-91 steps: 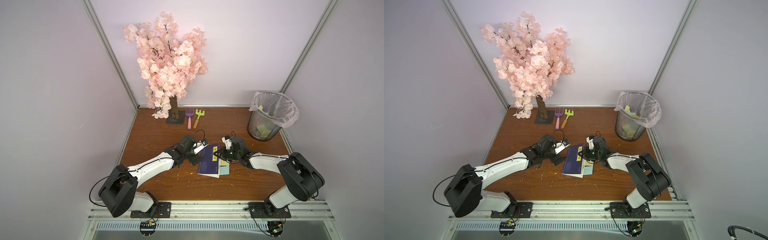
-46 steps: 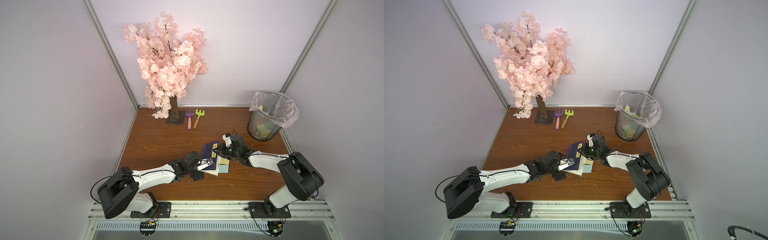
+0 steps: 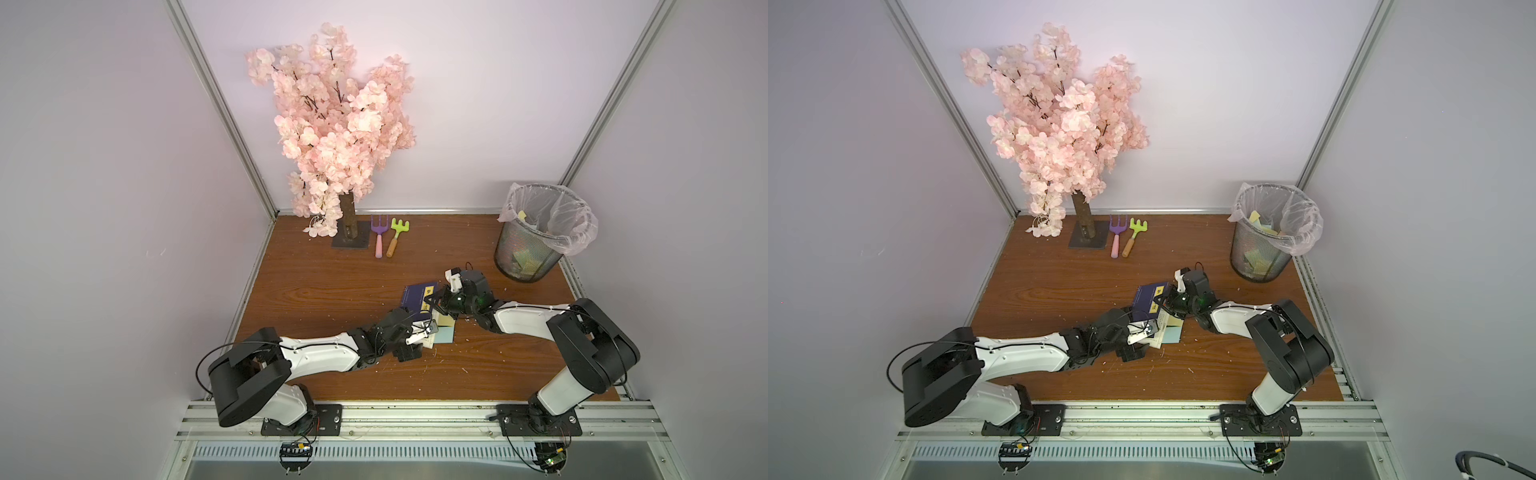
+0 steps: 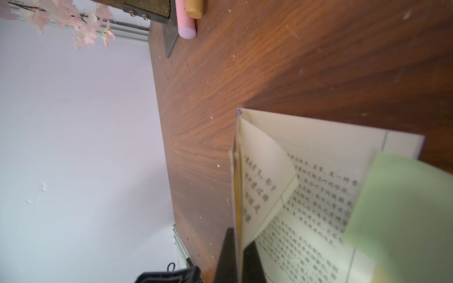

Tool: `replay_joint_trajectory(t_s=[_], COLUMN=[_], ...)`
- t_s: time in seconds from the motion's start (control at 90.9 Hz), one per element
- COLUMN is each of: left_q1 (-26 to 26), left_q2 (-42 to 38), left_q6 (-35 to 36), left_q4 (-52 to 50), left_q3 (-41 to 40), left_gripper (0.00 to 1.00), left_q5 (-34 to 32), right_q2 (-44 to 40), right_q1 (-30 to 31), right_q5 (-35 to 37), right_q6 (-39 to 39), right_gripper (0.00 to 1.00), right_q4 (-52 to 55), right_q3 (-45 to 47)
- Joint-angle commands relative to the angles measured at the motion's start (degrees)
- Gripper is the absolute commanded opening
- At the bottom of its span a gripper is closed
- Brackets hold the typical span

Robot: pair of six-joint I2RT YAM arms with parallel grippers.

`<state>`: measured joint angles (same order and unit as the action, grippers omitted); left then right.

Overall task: Peel off the used sticky note
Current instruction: Open the book at the center of the board.

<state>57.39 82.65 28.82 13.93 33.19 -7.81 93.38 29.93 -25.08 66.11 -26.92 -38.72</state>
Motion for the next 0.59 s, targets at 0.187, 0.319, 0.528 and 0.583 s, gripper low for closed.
replay_joint_trajectory(t_s=[0.187,0.319,0.528,0.583], left_q1=[2.04,2.05,2.04,2.05], left_q2=[3.29,3.78,2.31,1.73], left_q6=[1.25,1.56,1.00,0.81], left_q4=[7.22,8.63,5.12,4.40], left_q3=[3.00,3.26,2.86,2.63], left_gripper=[0.99,0.99,0.81,0.73], left_q5=[-7.46,-9.81,-6.70,-6.18], right_q2=[0.73,0.50,0.12,-0.17], right_q1=[-0.16,-0.16,-0.14,-0.19], right_q5=[-1.11,-0.90,0.01,0.66], right_q6=[1.92,1.51,-0.30,-1.17], right_gripper=[0.00,0.00,0.00,0.00], right_q4=[-5.15,-4.60,-2.08,-0.75], right_q3=[0.39,0.49,0.00,-0.35])
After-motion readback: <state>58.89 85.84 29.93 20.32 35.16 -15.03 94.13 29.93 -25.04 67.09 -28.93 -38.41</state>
